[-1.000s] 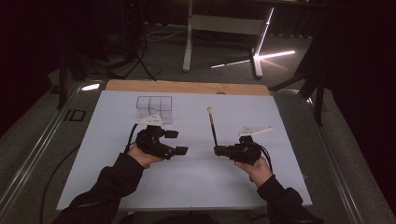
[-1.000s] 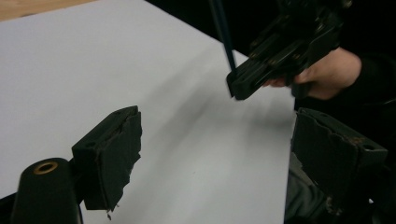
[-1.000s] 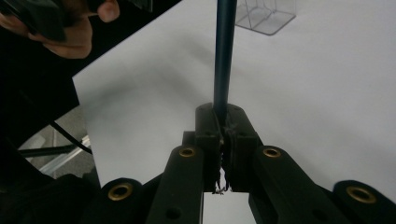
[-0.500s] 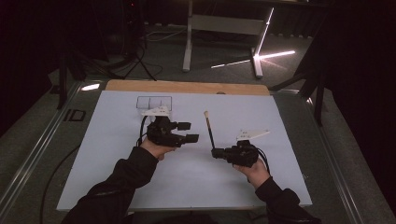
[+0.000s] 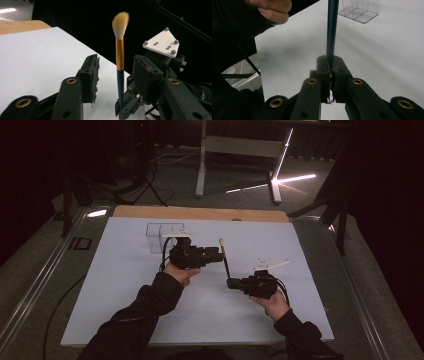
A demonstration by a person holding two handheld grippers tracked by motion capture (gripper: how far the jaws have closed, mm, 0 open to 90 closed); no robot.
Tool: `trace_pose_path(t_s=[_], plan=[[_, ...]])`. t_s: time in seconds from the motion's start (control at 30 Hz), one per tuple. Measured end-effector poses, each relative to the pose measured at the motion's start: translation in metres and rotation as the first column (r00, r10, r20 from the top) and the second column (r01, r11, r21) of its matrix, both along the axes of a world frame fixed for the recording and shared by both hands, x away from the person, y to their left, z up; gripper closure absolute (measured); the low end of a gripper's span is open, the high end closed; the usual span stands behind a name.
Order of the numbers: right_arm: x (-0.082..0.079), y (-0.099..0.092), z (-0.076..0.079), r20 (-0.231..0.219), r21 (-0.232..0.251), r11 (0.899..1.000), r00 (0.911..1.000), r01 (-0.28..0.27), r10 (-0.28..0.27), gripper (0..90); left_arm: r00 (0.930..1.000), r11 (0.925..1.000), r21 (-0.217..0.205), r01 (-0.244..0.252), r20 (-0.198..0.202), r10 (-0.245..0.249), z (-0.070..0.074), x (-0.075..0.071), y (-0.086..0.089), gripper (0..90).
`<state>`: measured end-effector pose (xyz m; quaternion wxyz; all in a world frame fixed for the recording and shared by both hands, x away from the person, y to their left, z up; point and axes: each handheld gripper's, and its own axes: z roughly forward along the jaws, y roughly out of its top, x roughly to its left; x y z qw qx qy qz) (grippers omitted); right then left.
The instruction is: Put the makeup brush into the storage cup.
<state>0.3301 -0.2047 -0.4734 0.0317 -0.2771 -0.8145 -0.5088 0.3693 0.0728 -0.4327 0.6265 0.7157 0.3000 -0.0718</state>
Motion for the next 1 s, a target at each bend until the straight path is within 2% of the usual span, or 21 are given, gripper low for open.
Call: trace_pose_path(t_s=[0.17, 0.33, 0.43, 0.57, 0.73, 1.0], plan=[[-0.001, 0.001, 0.000, 0.008, -0.006, 1.000, 0.9999, -0.010, 0.010, 85.8, 0.9996, 0.9996, 0.017, 0.022, 0.018, -0.023, 0.003, 0.000, -0.007, 62.5], [0.000, 0.002, 0.000, 0.006, -0.012, 1.000, 0.9999, -0.012, 0.012, 85.7, 0.9995, 0.9994, 0.020, 0.028, 0.011, -0.029, 0.006, 0.002, -0.012, 72.7], [0.000, 0.002, 0.000, 0.007, -0.012, 1.000, 0.9999, -0.013, 0.013, 85.7, 0.9995, 0.9991, 0.033, 0.027, 0.015, -0.028, 0.007, 0.003, -0.014, 75.9], [0.000, 0.001, 0.000, 0.010, -0.016, 1.000, 0.9998, -0.016, 0.016, 85.7, 0.9993, 0.9990, 0.027, 0.037, 0.009, -0.037, 0.006, 0.004, -0.014, 81.9], [-0.001, 0.003, -0.001, 0.015, -0.033, 0.999, 0.9997, -0.020, 0.021, 85.7, 0.9982, 0.9976, 0.033, 0.060, 0.000, -0.060, 0.007, 0.003, -0.016, 83.4], [-0.001, 0.004, -0.001, 0.016, -0.030, 0.999, 0.9996, -0.022, 0.023, 85.6, 0.9980, 0.9977, 0.024, 0.064, -0.002, -0.064, 0.008, 0.003, -0.016, 84.1]])
